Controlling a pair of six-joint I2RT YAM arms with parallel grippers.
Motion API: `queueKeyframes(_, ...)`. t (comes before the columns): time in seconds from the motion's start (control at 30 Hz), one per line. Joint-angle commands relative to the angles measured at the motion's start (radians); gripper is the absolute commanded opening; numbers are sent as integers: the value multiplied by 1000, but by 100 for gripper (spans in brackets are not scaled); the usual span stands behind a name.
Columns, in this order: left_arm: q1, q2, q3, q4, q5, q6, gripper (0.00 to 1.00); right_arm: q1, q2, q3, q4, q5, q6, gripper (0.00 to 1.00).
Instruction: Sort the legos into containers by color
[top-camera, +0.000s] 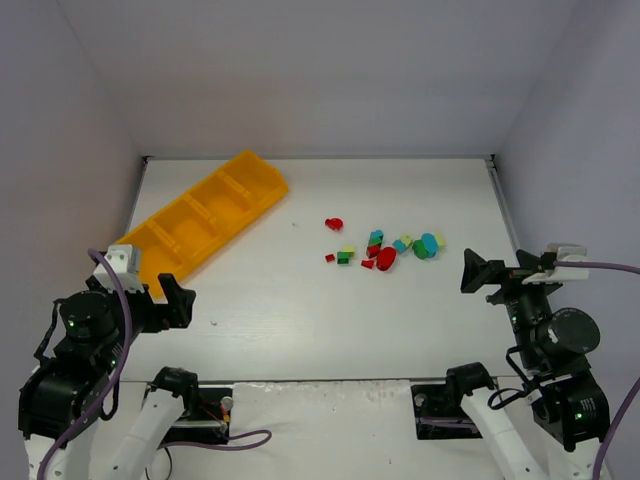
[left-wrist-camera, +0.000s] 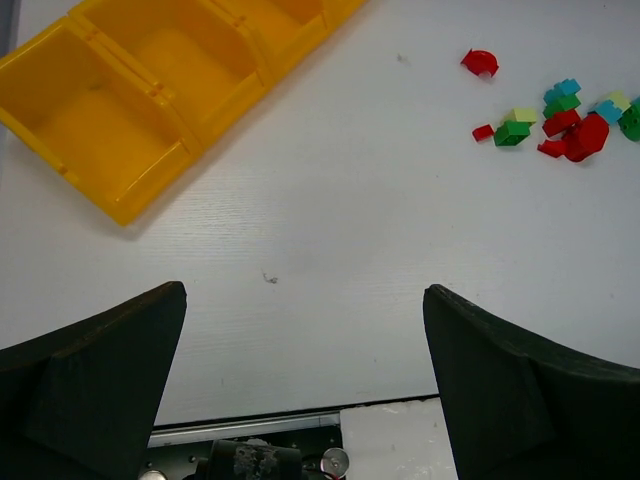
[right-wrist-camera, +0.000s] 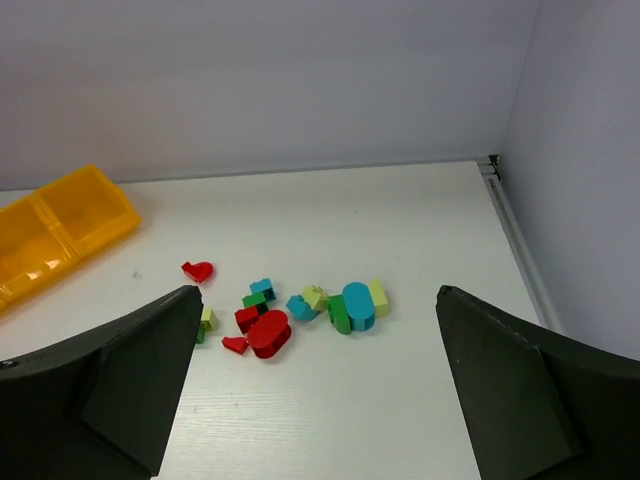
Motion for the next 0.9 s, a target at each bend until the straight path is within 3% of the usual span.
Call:
queueKeyframes(0.0,-2,56,29,22,15,-9,98,9,9,2,60,-22,6,100)
queueKeyframes(0.47,-2,197,66,123,68,-91,97,19,93,-12,63,-42,90,100)
queueKeyframes(0.73,-5,476,118,333,200,-101,97,19,355,45,74,-27,176,100)
queueKeyframes(0.87,-61,620,155,433,173,-90,97,19,474,22,98,-25,227,100)
